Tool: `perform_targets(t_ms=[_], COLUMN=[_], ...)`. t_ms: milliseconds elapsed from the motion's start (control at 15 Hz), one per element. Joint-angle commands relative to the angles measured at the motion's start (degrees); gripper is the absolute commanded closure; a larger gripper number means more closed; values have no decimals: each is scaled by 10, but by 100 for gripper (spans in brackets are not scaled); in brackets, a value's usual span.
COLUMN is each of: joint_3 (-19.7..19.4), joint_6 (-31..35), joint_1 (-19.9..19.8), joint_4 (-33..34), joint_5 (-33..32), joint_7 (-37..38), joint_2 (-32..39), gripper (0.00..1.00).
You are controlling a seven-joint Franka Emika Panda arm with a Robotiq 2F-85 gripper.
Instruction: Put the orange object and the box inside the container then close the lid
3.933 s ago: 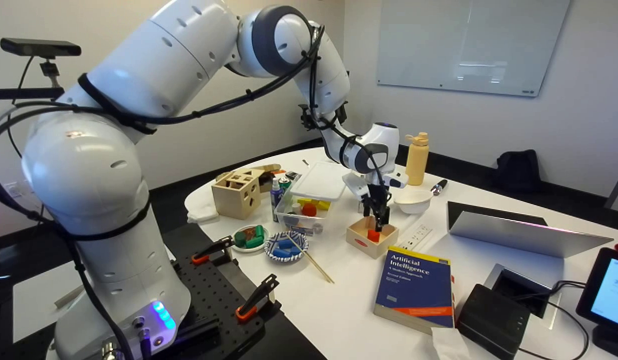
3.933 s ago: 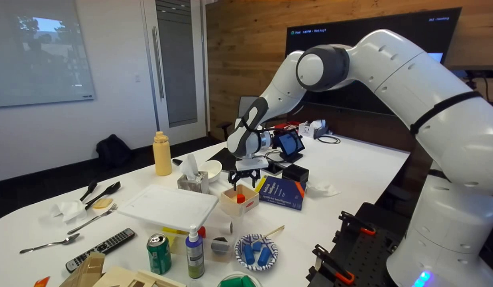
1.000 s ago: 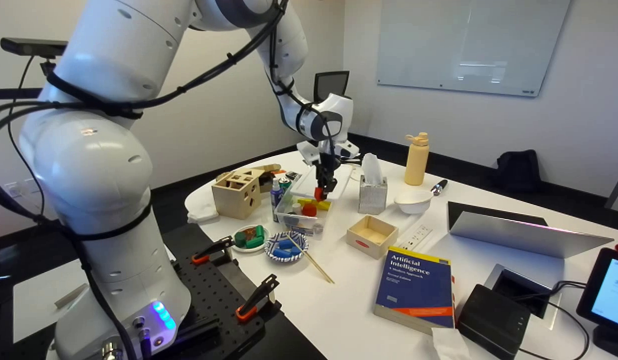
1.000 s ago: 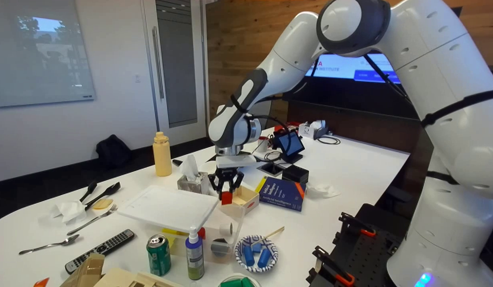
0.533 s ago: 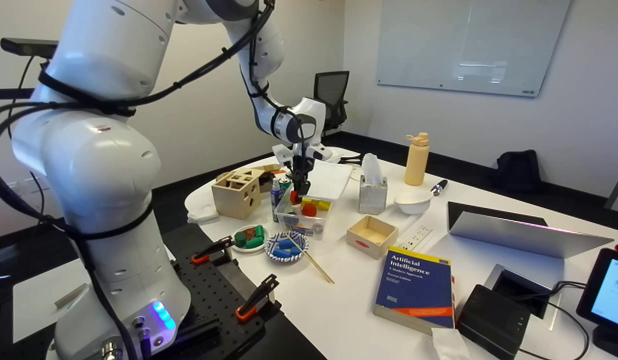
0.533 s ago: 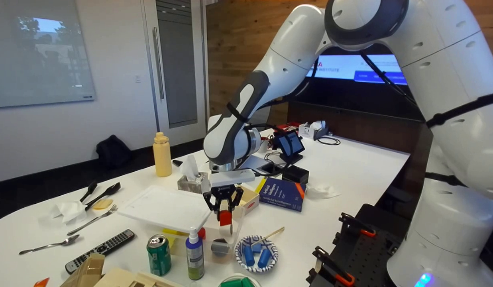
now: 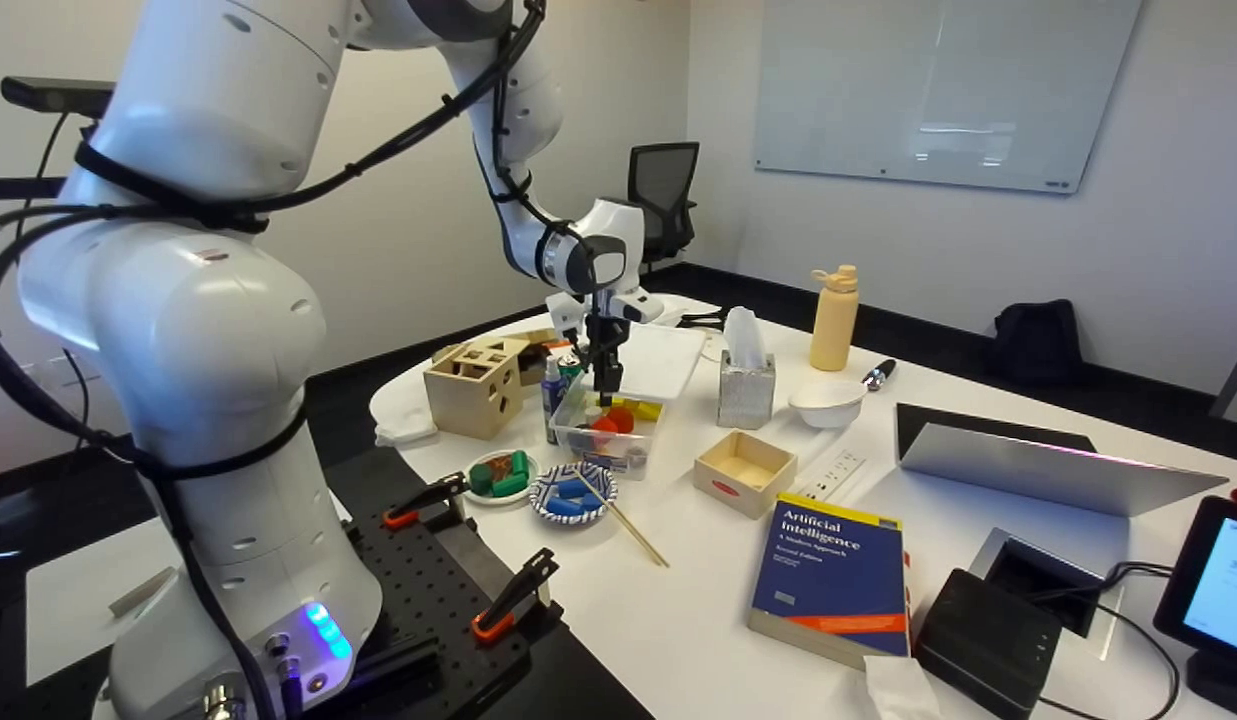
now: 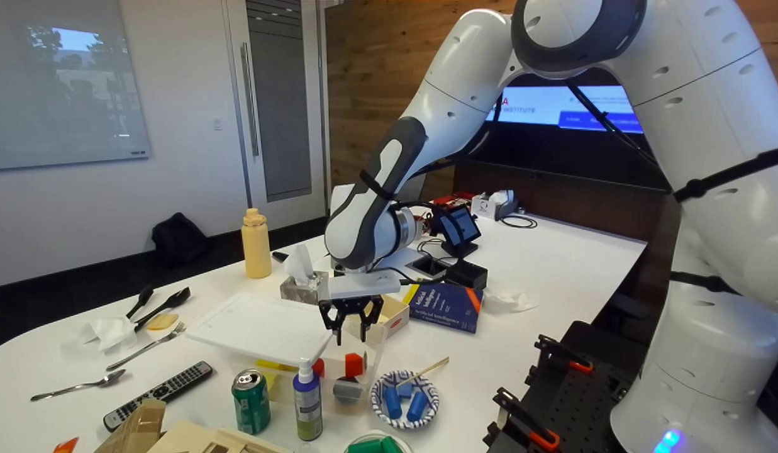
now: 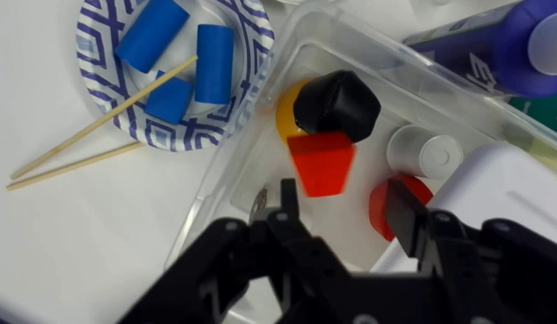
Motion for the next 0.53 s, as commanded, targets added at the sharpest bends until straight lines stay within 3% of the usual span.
perform_targets(t_ms=[0, 133, 467], joint_3=[-7, -16, -97], joint_6=[24, 27, 39], joint_1=[8, 10, 23], joint_4=[-18, -19, -29], joint_5=[1, -2, -45], joint_7=[23, 37, 127], joint_2=[-10, -10, -8], gripper=[13, 0, 0])
